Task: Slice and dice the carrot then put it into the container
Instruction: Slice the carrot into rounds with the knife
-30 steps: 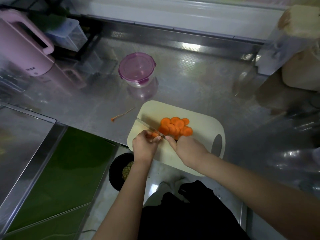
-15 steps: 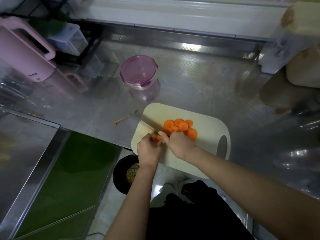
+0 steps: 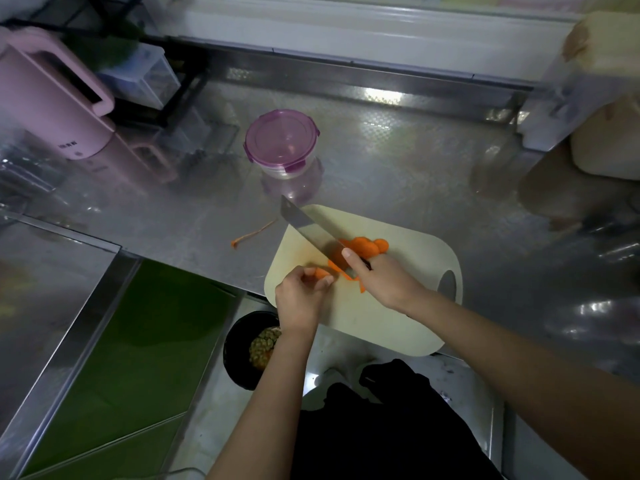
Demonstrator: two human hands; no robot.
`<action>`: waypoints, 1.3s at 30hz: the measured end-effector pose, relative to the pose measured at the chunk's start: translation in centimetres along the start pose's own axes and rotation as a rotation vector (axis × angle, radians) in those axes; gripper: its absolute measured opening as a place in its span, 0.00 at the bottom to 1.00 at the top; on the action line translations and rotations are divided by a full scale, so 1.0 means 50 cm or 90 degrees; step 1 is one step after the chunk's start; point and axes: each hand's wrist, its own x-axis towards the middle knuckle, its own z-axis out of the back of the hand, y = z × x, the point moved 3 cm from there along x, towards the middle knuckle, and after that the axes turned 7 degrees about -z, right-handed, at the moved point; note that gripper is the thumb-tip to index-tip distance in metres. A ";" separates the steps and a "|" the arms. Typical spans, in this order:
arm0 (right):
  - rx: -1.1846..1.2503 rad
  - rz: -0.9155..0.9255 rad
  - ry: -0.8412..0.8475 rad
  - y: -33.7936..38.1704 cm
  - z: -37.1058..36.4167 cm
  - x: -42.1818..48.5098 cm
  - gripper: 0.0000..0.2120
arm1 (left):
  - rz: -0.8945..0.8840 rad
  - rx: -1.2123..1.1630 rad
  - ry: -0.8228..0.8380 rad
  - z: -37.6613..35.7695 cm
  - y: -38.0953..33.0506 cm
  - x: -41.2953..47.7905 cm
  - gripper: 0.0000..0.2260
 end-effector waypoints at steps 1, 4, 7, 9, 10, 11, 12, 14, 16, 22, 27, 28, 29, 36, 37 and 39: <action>0.016 0.000 0.003 -0.001 0.006 -0.008 0.20 | 0.000 0.004 -0.006 0.000 0.003 0.000 0.09; 0.010 0.011 0.008 0.004 0.019 -0.035 0.18 | 0.000 0.002 -0.017 0.000 0.005 -0.003 0.12; -0.013 0.023 -0.001 0.006 0.016 -0.049 0.20 | -0.005 0.002 -0.023 -0.002 0.007 -0.005 0.13; -0.024 0.020 0.002 0.003 0.012 -0.053 0.21 | -0.006 0.006 -0.023 -0.003 0.008 -0.004 0.13; -0.026 0.023 0.004 0.002 0.010 -0.056 0.20 | -0.007 0.005 -0.021 -0.004 0.009 -0.004 0.13; -0.022 0.033 0.006 0.001 0.008 -0.057 0.20 | -0.007 0.003 -0.019 -0.005 0.010 -0.003 0.13; -0.018 0.048 0.008 0.000 0.006 -0.059 0.19 | -0.007 0.001 -0.017 -0.006 0.012 -0.003 0.12; -0.021 0.062 0.013 0.001 0.006 -0.061 0.20 | -0.007 0.001 -0.017 -0.006 0.013 -0.004 0.12; -0.026 0.059 0.015 -0.001 0.004 -0.059 0.21 | -0.006 0.000 -0.020 -0.005 0.012 -0.005 0.12; -0.058 0.034 0.013 -0.001 0.005 -0.061 0.23 | -0.005 -0.003 -0.013 -0.005 0.012 -0.003 0.11; -0.101 0.006 0.009 -0.003 -0.004 -0.052 0.32 | 0.000 0.007 -0.016 -0.004 0.012 -0.001 0.12; -0.114 -0.003 0.009 -0.003 -0.005 -0.052 0.33 | 0.002 0.010 -0.017 -0.004 0.011 -0.001 0.12; -0.123 -0.008 0.012 0.000 -0.005 -0.053 0.32 | 0.005 0.010 -0.017 -0.003 0.010 0.000 0.12; -0.166 -0.006 0.025 0.029 -0.010 -0.056 0.23 | 0.011 0.009 -0.017 0.001 -0.002 -0.004 0.13; -0.171 -0.008 0.016 0.030 -0.014 -0.049 0.25 | 0.016 0.008 -0.015 0.000 -0.002 -0.004 0.13; -0.199 -0.010 0.018 0.039 -0.023 -0.039 0.24 | 0.021 0.004 -0.009 0.000 -0.003 -0.006 0.14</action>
